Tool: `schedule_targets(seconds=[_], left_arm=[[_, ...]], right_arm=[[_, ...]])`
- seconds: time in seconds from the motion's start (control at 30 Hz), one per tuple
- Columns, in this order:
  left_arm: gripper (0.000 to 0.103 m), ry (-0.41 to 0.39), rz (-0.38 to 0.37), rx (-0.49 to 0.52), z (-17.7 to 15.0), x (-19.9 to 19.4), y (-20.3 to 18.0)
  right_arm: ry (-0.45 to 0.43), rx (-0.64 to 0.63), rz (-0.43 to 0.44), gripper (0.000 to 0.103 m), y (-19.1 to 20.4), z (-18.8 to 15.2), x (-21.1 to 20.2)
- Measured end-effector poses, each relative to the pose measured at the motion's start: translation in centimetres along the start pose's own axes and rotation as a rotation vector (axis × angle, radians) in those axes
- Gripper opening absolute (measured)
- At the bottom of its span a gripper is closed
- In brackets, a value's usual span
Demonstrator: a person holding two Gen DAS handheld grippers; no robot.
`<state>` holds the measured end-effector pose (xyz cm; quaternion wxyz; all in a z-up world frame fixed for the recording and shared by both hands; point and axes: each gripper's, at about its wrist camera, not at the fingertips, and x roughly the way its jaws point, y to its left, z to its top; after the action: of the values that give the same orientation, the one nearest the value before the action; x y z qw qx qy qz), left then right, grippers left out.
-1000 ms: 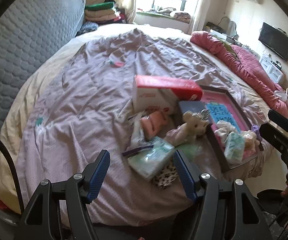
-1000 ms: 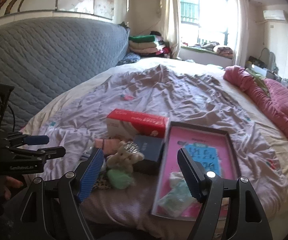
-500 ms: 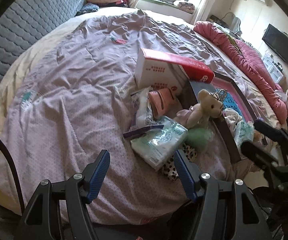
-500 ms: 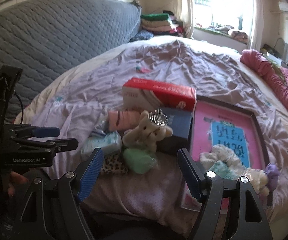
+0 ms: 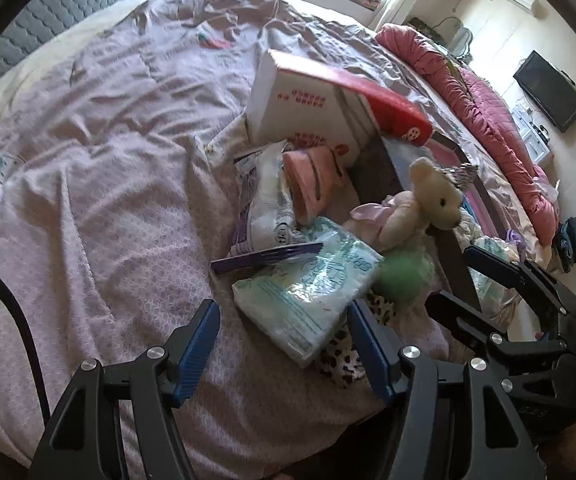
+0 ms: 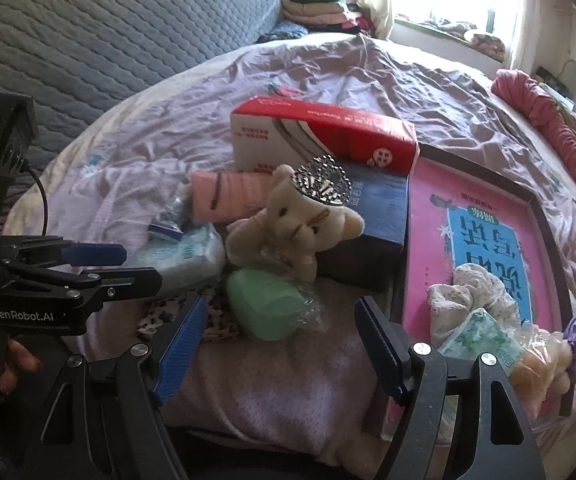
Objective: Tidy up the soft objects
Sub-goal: 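Grasp the green-print tissue pack with the left gripper while the right grasps the bagged green item, then carry the tissue pack and bagged green item over the pink tray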
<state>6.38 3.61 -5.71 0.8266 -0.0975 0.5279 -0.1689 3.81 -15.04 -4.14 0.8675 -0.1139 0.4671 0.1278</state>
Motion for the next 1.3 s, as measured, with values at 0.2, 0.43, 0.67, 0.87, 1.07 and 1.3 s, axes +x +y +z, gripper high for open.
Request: schedule_targets(seconds=[0.2, 0.43, 0.67, 0.87, 1.07, 1.3], left_arm=[[0.066, 0.013, -0.039, -0.002, 0.5, 1.2, 0.0], [0.065, 0.024, -0.081, 0.002, 1.0, 1.8, 0.0], [0.058, 0.023, -0.128, 0.012, 1.2, 2.1, -0.5], [0.054, 0.012, -0.130, 0.012, 0.9, 1.6, -0.5], [0.052, -0.020, -0.128, 0.001, 0.1, 0.0, -0.3], [0.052, -0.069, -0.134, 0.016, -0.2, -2.3, -1.4]], right_arm=[[0.029, 0.007, 0.011, 0.077, -0.2, 0.2, 1.5], [0.053, 0.009, 0.046, 0.077, -0.6, 0.4, 3.2], [0.057, 0.017, 0.094, 0.058, -0.6, 0.1, 3.6], [0.034, 0.055, 0.107, 0.057, -1.4, -0.5, 2.0], [0.004, 0.085, 0.133, 0.057, -2.2, -0.9, 0.1], [-0.048, 0.091, 0.158, 0.057, -2.3, -1.1, -2.3]])
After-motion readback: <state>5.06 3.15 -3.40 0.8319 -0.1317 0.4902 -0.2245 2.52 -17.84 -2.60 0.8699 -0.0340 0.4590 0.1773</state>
